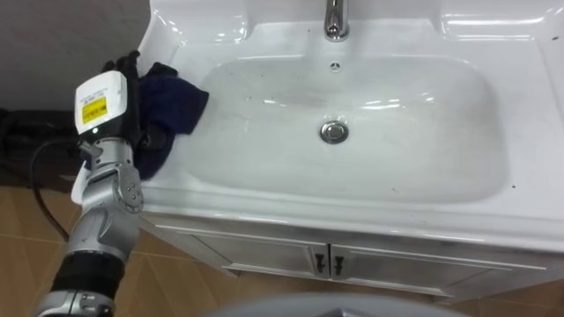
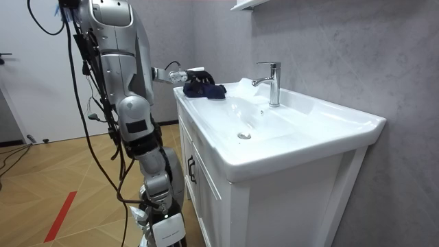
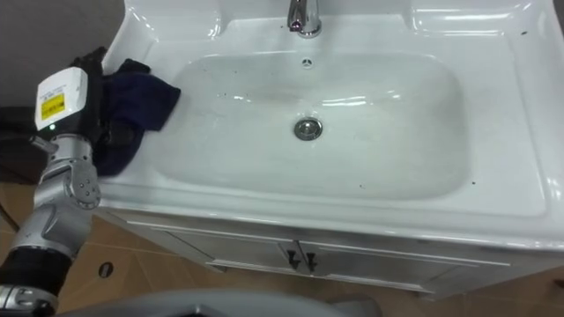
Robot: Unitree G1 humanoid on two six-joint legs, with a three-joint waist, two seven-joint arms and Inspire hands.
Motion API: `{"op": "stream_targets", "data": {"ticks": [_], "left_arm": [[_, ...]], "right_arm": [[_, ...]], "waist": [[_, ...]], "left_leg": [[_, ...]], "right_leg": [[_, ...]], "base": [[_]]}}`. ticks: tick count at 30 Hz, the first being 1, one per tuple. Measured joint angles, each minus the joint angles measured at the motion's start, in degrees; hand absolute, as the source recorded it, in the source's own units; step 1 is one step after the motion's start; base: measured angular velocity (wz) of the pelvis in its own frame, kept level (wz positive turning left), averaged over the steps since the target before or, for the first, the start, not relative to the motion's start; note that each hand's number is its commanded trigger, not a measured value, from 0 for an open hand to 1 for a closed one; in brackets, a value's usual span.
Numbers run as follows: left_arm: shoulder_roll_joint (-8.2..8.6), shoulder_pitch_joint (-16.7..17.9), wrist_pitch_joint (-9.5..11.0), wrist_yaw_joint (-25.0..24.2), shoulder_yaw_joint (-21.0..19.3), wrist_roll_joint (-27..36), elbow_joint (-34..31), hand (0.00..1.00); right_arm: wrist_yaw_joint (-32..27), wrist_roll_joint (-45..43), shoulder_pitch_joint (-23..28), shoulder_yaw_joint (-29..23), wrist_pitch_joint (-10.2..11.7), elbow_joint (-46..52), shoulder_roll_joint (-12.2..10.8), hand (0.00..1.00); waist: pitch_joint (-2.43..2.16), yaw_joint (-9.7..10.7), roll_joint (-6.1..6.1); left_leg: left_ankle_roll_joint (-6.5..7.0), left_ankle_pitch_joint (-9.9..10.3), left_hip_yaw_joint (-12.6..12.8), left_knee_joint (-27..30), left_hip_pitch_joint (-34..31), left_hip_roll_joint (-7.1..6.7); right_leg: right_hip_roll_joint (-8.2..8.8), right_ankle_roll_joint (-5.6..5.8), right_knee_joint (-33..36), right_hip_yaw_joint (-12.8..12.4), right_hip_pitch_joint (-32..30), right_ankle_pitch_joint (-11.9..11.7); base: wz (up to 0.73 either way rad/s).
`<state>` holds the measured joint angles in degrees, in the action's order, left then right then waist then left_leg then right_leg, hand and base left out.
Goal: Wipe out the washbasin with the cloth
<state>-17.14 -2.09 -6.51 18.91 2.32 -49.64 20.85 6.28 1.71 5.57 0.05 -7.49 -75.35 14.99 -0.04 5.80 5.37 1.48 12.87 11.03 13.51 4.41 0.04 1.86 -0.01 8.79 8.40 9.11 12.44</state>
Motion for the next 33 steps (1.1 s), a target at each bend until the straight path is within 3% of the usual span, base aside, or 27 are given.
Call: {"op": "stream_targets", "data": {"ticks": [10,18,19,20,21,27,29,33], "left_arm": [[-0.02,0.0,-0.04,1.48,-0.42,-1.81,-2.76,0.0],[-0.02,-0.01,1.19,2.41,-1.07,0.5,-8.81,0.0],[-0.02,0.0,1.88,3.25,-1.22,3.1,-9.41,0.0],[-0.02,-0.01,2.28,3.34,-1.67,5.63,-9.87,0.0],[-0.02,-0.01,2.37,3.37,-1.91,7.39,-10.12,0.0],[0.02,-0.35,4.0,3.48,-3.33,29.49,-11.21,0.0],[0.3,-0.27,4.04,3.45,-4.31,41.45,-14.1,0.0],[1.11,-0.25,5.26,3.37,-7.12,57.58,-17.21,0.0]], "right_arm": [[-0.25,-0.06,0.05,0.0,0.48,-0.07,0.0,0.0],[-0.28,-0.04,-0.04,-0.06,1.57,-0.15,-0.22,0.0],[-0.26,-0.04,-0.03,-0.07,1.69,-0.18,-0.21,0.0],[-0.24,0.09,-0.08,-0.07,1.74,-0.15,-0.24,0.0],[-0.26,0.16,-0.16,-0.06,1.77,-0.14,-0.25,0.0],[-0.56,0.75,-0.55,-0.12,1.79,-0.14,-0.76,0.0],[-0.75,2.27,-0.41,0.02,1.69,-0.14,-1.05,0.0],[-0.79,2.58,-0.55,-0.17,1.59,-0.14,-1.7,0.0]], "waist": [[0.07,0.04,-0.09],[0.55,0.1,-0.87],[0.7,0.06,-1.2],[0.38,0.06,-0.83],[0.37,0.18,-0.82],[0.33,0.15,-0.89],[0.41,-0.4,-1.25],[0.42,-1.57,-2.09]], "left_leg": [[-0.01,0.0,-0.26,0.02,-0.33,-0.14],[-0.01,0.0,-0.42,0.01,-0.46,-0.17],[-0.01,0.0,-0.33,-0.01,-0.26,-0.16],[-0.01,0.0,-0.28,-0.01,-0.17,-0.16],[-0.01,0.0,-0.28,-0.01,-0.17,-0.15],[-0.02,-0.01,-0.37,0.03,-0.16,-0.14],[-0.01,-0.01,-0.35,0.02,-0.16,-0.15],[-0.01,-0.01,-0.18,-0.04,0.1,-0.14]], "right_leg": [[0.04,0.03,-0.22,-0.04,-0.04,0.03],[0.04,0.03,-0.22,-0.07,-0.16,0.03],[0.03,0.03,-0.17,-0.25,-0.05,0.03],[0.04,0.03,-0.18,-0.28,0.05,0.03],[0.04,0.04,-0.18,-0.28,0.04,0.03],[0.0,0.03,-0.04,-0.14,0.11,0.03],[0.02,0.03,0.0,-0.1,0.06,0.03],[0.02,0.06,-0.02,-0.41,0.18,0.05]], "base": [[0.0],[0.0],[-0.06],[-0.05],[0.0],[0.0],[0.0],[-0.03]]}}
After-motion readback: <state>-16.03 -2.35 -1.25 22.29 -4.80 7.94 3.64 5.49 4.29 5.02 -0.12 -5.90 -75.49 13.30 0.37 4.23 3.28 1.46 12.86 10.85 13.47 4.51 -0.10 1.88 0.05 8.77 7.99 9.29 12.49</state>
